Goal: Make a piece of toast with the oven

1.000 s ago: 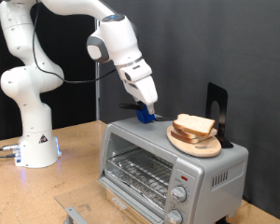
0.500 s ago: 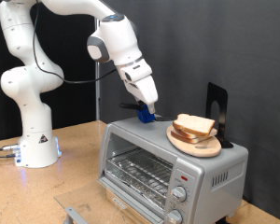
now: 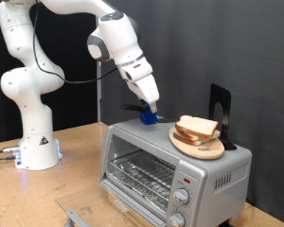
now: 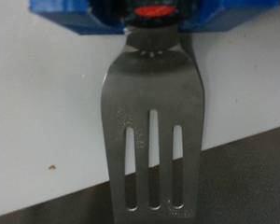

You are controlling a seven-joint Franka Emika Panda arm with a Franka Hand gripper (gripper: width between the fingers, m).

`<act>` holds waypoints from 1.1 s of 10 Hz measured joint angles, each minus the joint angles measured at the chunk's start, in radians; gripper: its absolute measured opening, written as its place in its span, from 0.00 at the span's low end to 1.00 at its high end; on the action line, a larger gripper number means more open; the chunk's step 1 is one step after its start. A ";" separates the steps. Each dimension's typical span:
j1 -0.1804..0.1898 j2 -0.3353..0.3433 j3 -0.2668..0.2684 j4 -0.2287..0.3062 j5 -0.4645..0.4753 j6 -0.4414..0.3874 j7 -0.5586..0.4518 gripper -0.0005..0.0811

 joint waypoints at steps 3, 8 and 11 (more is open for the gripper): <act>0.000 0.011 0.023 -0.017 -0.003 0.024 0.023 0.99; 0.000 0.018 0.051 -0.045 -0.002 0.057 0.047 0.99; 0.000 0.018 0.052 -0.050 0.005 0.057 0.056 0.99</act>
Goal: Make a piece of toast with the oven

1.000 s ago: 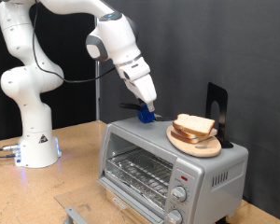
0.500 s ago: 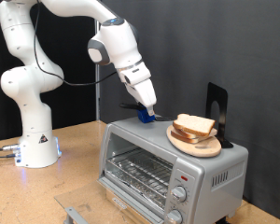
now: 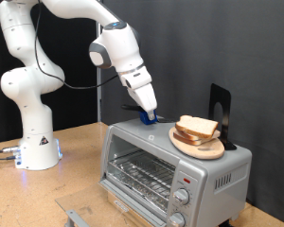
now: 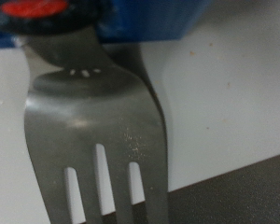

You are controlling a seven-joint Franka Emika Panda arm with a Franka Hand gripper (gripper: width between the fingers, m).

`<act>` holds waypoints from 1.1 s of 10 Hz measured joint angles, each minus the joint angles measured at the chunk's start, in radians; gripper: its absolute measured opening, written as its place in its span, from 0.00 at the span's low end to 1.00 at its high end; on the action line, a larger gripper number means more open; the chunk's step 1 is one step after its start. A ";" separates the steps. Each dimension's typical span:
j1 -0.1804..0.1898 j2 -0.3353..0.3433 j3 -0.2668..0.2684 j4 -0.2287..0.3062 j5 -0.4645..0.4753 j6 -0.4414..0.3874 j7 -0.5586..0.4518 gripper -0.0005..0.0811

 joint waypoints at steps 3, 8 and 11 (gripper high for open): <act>0.000 0.001 0.000 -0.005 0.001 0.010 0.003 0.99; 0.002 0.003 0.000 -0.015 0.042 0.020 -0.015 0.95; 0.003 0.003 0.000 -0.016 0.063 0.020 -0.038 0.73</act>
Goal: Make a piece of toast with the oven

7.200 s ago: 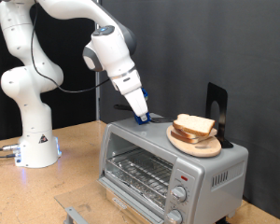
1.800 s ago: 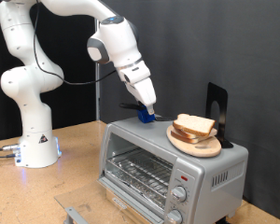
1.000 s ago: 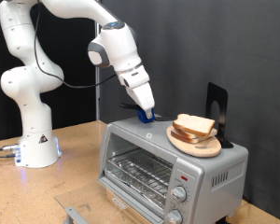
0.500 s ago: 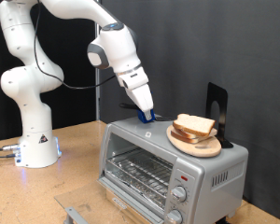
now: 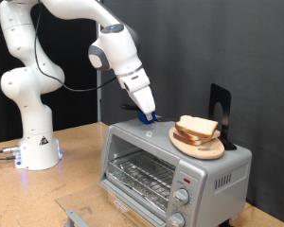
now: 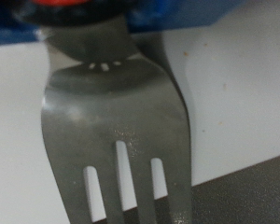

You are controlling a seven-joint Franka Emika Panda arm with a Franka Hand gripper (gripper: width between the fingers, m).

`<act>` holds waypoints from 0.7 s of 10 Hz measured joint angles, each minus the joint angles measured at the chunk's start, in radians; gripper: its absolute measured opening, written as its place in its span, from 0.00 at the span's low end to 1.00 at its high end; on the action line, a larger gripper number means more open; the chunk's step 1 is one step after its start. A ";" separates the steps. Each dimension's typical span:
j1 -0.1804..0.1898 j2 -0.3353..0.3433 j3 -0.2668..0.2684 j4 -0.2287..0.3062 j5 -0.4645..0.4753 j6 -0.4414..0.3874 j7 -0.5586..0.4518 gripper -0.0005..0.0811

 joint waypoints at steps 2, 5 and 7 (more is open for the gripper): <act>0.000 0.000 0.000 0.000 0.003 -0.001 -0.002 0.61; 0.000 -0.001 -0.001 0.002 0.003 -0.017 -0.002 0.61; -0.005 -0.008 -0.012 0.025 -0.006 -0.144 0.000 0.61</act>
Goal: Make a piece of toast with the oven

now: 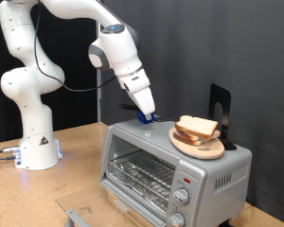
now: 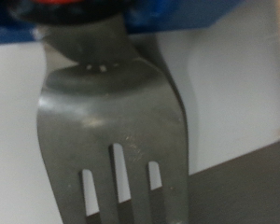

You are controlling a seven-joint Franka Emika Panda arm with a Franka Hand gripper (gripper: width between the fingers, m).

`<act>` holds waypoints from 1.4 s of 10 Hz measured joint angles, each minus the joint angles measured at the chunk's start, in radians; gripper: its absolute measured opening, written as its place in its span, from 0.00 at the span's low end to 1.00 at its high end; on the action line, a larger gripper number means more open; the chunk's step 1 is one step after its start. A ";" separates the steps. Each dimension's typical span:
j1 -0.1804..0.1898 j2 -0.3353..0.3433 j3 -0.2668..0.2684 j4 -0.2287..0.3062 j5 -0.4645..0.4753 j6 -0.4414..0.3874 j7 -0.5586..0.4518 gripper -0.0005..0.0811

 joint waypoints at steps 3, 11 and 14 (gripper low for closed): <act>-0.006 -0.005 -0.005 0.006 -0.006 -0.044 0.000 0.61; 0.020 -0.094 -0.050 -0.002 0.176 0.064 -0.109 0.61; 0.005 -0.122 -0.052 -0.003 0.204 0.060 -0.088 0.61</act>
